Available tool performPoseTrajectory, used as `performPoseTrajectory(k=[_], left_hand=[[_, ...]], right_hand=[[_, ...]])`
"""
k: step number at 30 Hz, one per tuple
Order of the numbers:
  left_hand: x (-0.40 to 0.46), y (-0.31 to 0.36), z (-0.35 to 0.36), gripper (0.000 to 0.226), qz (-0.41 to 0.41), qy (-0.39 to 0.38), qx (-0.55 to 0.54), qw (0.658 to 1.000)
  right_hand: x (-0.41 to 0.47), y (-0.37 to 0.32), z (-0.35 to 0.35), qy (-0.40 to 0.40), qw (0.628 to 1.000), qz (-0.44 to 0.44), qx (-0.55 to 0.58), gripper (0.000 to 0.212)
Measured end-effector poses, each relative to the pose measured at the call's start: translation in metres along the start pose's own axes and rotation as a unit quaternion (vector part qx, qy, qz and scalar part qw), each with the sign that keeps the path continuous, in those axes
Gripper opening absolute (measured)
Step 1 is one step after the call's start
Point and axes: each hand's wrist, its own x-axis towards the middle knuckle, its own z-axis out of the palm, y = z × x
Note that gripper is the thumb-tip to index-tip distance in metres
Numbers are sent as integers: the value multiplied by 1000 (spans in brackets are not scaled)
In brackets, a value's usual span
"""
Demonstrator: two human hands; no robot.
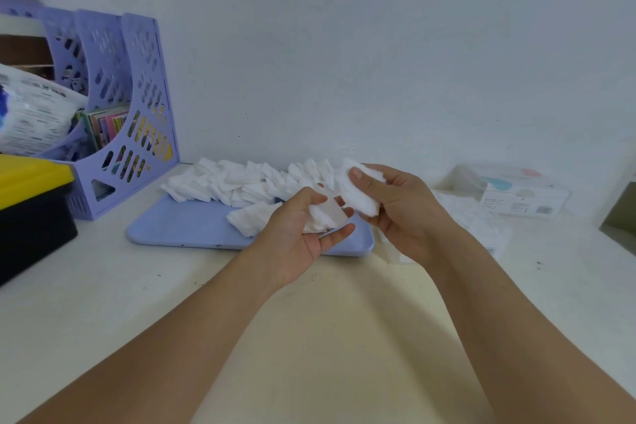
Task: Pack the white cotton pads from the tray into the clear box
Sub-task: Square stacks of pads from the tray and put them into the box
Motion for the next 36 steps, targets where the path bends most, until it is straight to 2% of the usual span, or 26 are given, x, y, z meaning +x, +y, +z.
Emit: performPoseTrajectory(k=[4,7,11,15,18,23,27,31,34,36], left_hand=[[-2,1,2,38,-7,-14,-14,1000],[-1,0,2,43,-11,-34,20,999],[-1,-1,5,59,-4,-47,31,998],[-4,-5,9,63,43,-65,35,996],[-3,-9,7,64,73,-73,71,992],[-2,-11,6,69,62,-76,64,993],[-1,-7,5,67,21,-92,17,995],[-4,0,5,46,-1,-106,-35,994],[-3,1,3,43,-9,-103,-50,993],[-2,2,2,46,-13,-104,-55,993]], right_hand=[[1,0,0,2,995,67,68,35],[2,2,0,10,998,59,27,32],[2,2,1,39,998,46,-17,17],[3,9,9,101,993,52,-21,21],[0,13,17,138,989,52,9,16],[-4,22,32,172,984,46,-2,18],[-6,21,32,189,975,-30,-110,9],[-6,19,28,179,946,-127,-237,9],[-6,19,28,170,931,-172,-275,11],[-6,18,28,184,932,-181,-256,12]])
